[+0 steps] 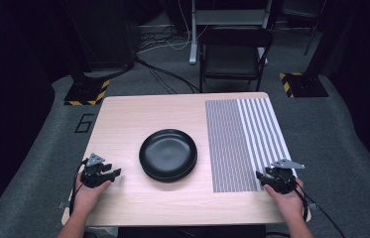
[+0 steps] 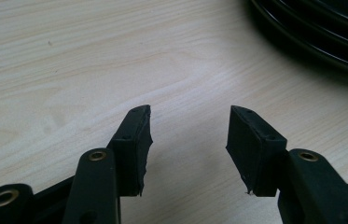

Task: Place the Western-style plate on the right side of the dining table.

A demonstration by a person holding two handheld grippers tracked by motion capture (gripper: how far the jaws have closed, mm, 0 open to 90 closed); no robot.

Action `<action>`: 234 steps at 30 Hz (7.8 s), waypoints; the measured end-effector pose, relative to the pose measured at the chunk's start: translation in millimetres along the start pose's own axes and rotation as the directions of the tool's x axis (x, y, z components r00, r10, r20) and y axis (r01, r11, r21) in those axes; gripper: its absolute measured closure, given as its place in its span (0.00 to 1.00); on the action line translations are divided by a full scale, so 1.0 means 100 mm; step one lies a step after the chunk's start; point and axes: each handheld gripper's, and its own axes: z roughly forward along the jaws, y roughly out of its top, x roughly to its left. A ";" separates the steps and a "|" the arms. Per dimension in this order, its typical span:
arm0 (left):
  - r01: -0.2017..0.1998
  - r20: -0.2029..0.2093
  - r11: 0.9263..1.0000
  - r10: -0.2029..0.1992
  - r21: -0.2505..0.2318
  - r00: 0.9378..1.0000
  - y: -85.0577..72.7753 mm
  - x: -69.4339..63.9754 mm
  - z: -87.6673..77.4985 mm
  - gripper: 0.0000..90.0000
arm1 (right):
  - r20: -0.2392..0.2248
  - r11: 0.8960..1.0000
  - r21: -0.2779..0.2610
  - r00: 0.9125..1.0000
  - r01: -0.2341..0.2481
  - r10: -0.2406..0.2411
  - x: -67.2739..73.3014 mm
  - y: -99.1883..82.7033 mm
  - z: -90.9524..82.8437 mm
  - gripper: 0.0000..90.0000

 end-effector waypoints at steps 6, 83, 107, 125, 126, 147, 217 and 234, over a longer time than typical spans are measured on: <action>-0.005 -0.001 1.000 0.005 -0.011 1.000 0.01 -0.03 -0.02 0.54 | -0.018 1.000 -0.010 1.000 0.016 -0.016 0.06 0.02 -0.02 0.59; 0.136 0.167 0.988 -0.121 -0.079 0.978 0.87 -0.47 -0.04 0.68 | -0.152 0.998 -0.067 0.988 -0.004 -0.007 0.68 0.69 0.06 0.60; 0.201 0.147 0.976 -0.188 -0.079 0.971 0.93 -0.34 0.15 0.67 | -0.167 0.996 -0.090 0.986 -0.017 0.001 0.84 0.91 0.28 0.61; 0.249 0.185 0.967 -0.234 -0.060 0.954 0.79 -0.34 0.27 0.73 | -0.189 0.997 -0.070 0.982 -0.038 0.024 1.00 0.95 0.54 0.63; 0.255 0.186 0.965 -0.240 -0.061 0.953 0.78 -0.34 0.28 0.75 | -0.192 0.997 -0.068 0.981 -0.042 0.028 1.01 0.95 0.55 0.63; 0.329 0.205 0.944 -0.317 -0.027 0.926 0.69 -0.30 0.42 0.88 | -0.177 0.997 -0.070 0.984 -0.023 0.010 1.19 0.95 0.71 0.72; 0.445 0.219 0.895 -0.429 -0.027 0.876 0.76 -0.51 0.63 0.90 | -0.273 0.902 0.063 0.862 -0.427 0.427 1.20 1.12 1.14 0.89; 0.493 0.184 0.869 -0.477 -0.049 0.860 0.61 -0.68 0.58 0.82 | -0.268 0.902 0.043 0.865 -0.430 0.425 1.22 1.08 1.12 0.90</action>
